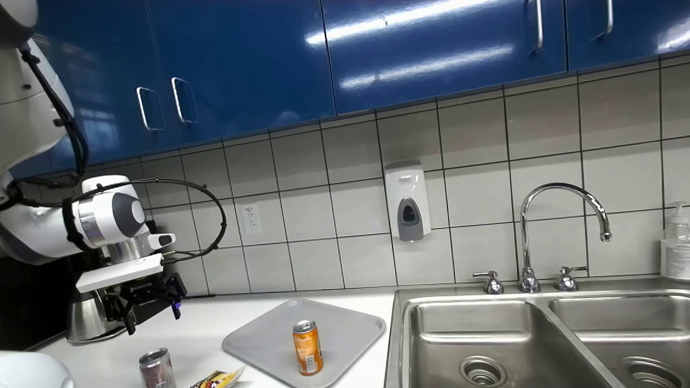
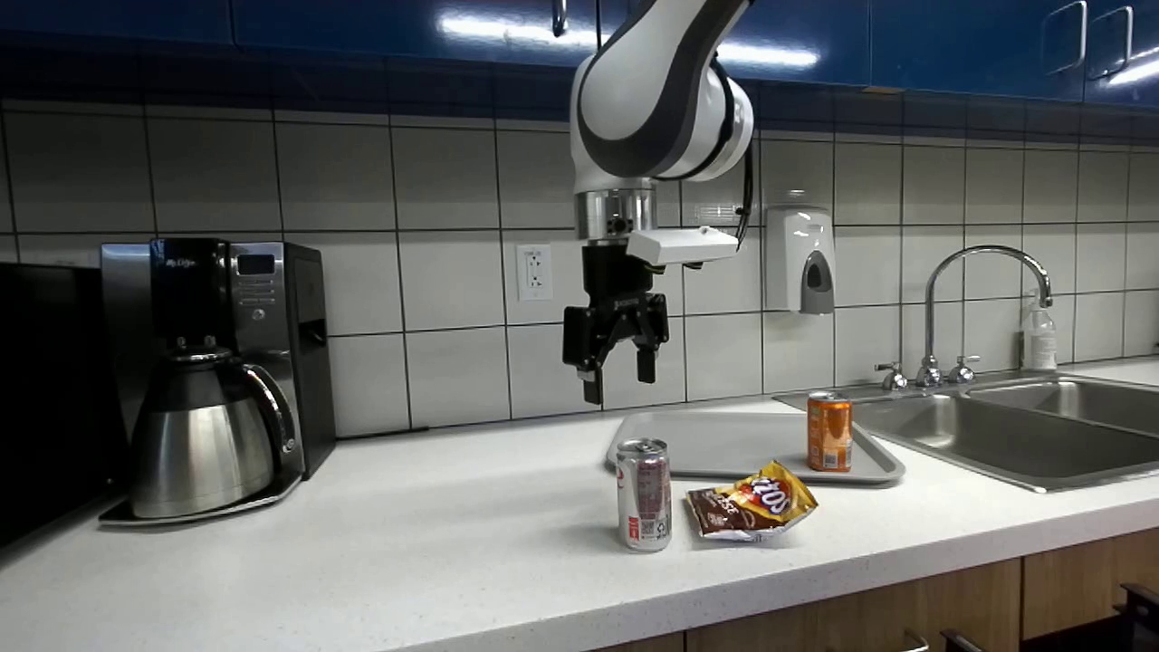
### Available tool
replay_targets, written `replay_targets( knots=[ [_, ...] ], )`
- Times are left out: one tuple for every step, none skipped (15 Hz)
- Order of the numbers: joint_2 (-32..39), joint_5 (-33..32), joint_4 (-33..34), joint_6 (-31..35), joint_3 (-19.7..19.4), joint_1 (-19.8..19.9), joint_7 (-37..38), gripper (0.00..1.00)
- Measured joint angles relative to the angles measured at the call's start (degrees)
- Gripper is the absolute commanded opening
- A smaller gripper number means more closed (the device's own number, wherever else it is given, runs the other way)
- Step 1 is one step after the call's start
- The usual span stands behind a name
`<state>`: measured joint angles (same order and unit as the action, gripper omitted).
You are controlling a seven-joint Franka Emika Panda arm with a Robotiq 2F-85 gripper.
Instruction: Put the cans on the grey tray
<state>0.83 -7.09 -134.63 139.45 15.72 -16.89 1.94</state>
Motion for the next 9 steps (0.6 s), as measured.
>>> replay_targets(
  knots=[
    [0.1,0.6,-0.1,0.0,0.2,-0.2,-0.6,1.0],
    [0.3,1.1,-0.2,0.0,0.4,-0.3,-1.0,1.0],
    [0.4,1.2,-0.3,0.0,0.4,-0.5,-1.3,1.0],
    [0.6,1.2,-0.5,0.0,0.4,-0.6,-1.3,1.0],
    [0.8,1.2,-0.7,0.0,0.5,-0.7,-1.4,1.0],
    [1.0,1.3,-1.0,0.0,0.5,-0.7,-1.6,1.0],
    [1.1,1.3,-1.3,0.0,0.5,-0.7,-1.8,1.0],
    [1.1,1.4,-1.7,0.0,0.5,-0.7,-2.0,1.0],
    [1.2,1.5,-2.1,0.0,0.5,-0.7,-2.2,1.0]
  ],
)
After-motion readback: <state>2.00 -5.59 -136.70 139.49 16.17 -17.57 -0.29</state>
